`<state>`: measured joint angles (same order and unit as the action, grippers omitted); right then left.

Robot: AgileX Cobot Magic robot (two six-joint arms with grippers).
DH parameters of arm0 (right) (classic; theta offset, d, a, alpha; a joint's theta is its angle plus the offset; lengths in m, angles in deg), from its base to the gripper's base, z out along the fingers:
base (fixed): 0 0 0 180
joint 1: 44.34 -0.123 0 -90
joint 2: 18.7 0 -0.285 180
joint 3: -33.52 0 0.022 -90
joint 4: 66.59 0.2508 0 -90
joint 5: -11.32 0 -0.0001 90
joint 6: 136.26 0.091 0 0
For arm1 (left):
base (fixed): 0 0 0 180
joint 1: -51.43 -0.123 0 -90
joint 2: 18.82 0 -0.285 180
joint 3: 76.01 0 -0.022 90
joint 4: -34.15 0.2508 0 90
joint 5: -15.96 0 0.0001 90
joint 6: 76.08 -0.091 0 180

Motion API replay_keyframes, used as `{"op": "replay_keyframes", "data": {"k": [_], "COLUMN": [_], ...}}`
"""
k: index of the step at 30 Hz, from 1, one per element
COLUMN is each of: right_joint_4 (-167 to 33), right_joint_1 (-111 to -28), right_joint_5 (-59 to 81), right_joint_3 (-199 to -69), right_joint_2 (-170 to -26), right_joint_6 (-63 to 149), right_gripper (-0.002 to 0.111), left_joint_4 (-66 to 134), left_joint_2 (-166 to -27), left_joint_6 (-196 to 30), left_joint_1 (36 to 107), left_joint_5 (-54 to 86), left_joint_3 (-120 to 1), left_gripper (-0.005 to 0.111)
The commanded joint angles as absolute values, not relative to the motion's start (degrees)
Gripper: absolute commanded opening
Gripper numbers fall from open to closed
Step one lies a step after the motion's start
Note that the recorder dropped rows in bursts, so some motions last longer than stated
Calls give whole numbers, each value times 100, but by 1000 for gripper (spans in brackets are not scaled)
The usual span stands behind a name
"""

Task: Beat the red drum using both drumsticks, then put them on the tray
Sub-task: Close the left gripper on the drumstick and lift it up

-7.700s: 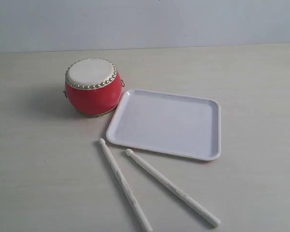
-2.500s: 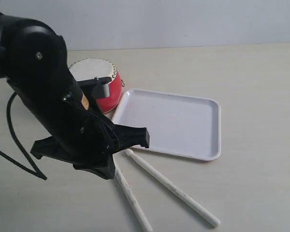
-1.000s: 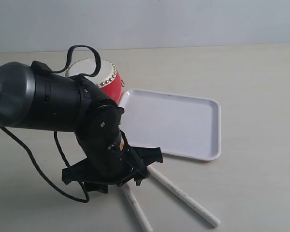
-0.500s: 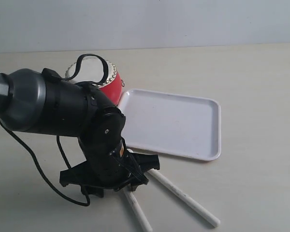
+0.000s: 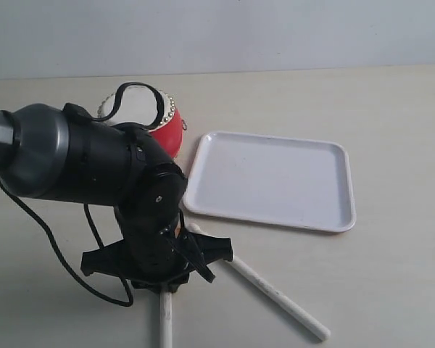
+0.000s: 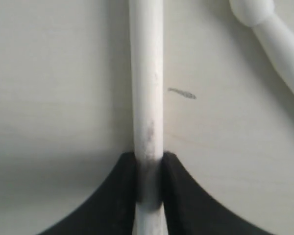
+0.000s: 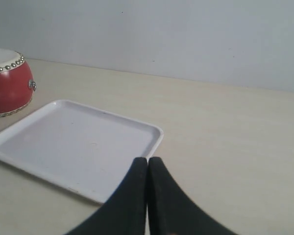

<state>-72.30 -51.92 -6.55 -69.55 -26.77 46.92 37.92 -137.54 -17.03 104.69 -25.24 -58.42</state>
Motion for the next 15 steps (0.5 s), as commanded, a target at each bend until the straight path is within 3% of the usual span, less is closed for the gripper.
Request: {"op": "replay_keyframes", "data": {"k": [1, 15], "right_joint_4": [-7248, -7248], "right_joint_1": [-5169, -5169], "right_joint_5": [-636, -636], "right_joint_3": [-6926, -6926], "right_joint_2": [-2649, -2649], "right_joint_6": [4680, 4680], "right_gripper": [0, 0], "left_joint_4": [3991, 5577], "left_joint_2": [-13831, -13233], "left_joint_6": [-1749, -1047], "left_joint_1": [10484, 10472], "left_joint_5": [-2582, -3174], "left_joint_3": [-5826, -5826], "left_gripper": [0, 0]}}
